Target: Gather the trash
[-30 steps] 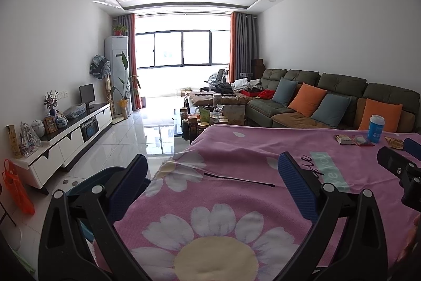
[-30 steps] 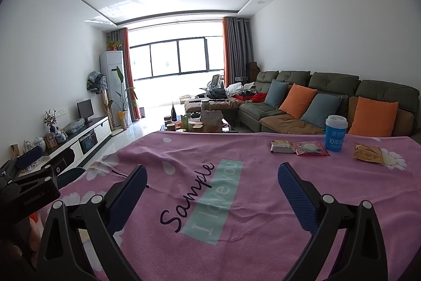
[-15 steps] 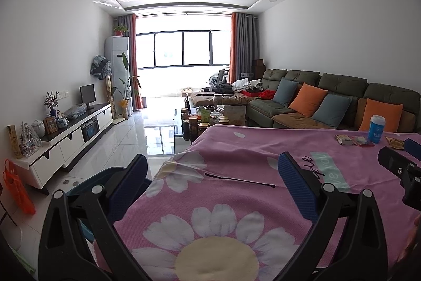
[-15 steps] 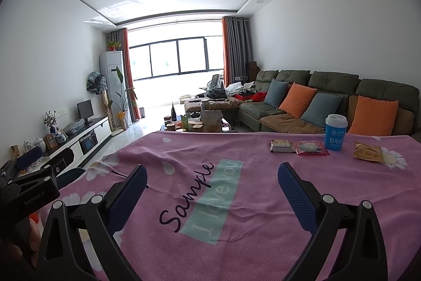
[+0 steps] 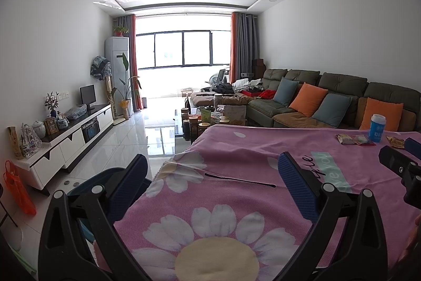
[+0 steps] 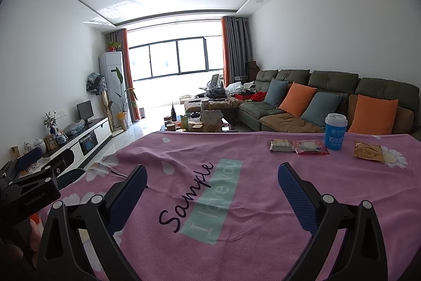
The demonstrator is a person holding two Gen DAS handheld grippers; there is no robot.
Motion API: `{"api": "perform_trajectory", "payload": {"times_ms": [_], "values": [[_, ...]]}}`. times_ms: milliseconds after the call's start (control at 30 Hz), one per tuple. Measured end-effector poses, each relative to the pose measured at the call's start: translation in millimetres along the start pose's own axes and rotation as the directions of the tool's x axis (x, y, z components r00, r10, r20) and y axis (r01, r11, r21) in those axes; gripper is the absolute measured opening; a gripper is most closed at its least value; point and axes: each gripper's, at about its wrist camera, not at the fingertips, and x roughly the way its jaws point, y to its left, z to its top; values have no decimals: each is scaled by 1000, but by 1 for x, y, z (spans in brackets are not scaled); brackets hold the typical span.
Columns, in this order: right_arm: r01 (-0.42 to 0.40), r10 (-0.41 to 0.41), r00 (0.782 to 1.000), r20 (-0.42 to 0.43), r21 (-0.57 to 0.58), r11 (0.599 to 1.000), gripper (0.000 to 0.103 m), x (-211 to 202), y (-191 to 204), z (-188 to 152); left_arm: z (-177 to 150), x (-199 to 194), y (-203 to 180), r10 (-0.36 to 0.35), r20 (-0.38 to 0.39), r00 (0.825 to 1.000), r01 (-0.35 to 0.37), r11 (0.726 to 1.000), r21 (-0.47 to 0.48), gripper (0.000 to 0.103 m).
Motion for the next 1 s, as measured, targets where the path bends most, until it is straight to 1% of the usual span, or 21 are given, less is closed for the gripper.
{"api": "perform_trajectory", "payload": {"times_ms": [1000], "values": [[0, 0, 1000, -5, 7, 1000, 96, 0, -2, -2, 0, 0, -1, -1, -1, 1000, 1, 1000, 7, 97]]}}
